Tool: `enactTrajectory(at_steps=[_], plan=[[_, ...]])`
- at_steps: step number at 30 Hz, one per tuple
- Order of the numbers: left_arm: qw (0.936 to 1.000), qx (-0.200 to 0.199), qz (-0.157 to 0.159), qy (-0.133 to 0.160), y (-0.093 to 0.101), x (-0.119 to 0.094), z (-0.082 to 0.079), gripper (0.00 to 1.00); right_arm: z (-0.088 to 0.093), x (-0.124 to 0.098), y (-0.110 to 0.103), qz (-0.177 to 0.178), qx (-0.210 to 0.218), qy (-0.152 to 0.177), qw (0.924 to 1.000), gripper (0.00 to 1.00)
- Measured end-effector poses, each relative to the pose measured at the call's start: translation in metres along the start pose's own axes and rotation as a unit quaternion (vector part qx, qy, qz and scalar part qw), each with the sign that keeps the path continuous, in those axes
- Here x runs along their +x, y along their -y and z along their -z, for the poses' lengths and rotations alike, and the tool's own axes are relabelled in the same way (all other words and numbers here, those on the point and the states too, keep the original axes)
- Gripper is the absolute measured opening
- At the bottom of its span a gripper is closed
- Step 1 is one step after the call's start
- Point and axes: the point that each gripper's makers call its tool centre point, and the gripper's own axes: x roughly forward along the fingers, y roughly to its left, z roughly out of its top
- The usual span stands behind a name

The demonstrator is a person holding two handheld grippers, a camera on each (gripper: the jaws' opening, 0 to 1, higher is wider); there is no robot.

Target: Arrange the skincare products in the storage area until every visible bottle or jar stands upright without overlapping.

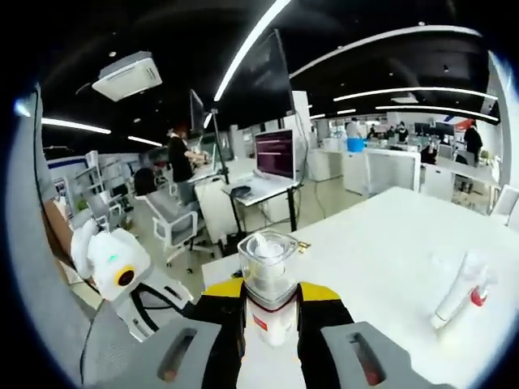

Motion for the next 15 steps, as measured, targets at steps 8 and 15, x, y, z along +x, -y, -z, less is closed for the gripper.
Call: enactTrajectory(at_steps=[8, 15], plan=[[0.9999, -0.004, -0.016, -0.003, -0.008, -0.002, 0.003, 0.24, 0.003, 0.001, 0.053, 0.062, 0.011, 0.008, 0.9980, 0.17], [0.9997, -0.008, -0.019, -0.012, -0.011, -0.001, 0.007, 0.22, 0.033, 0.005, 0.091, 0.105, 0.027, -0.001, 0.9941, 0.17]])
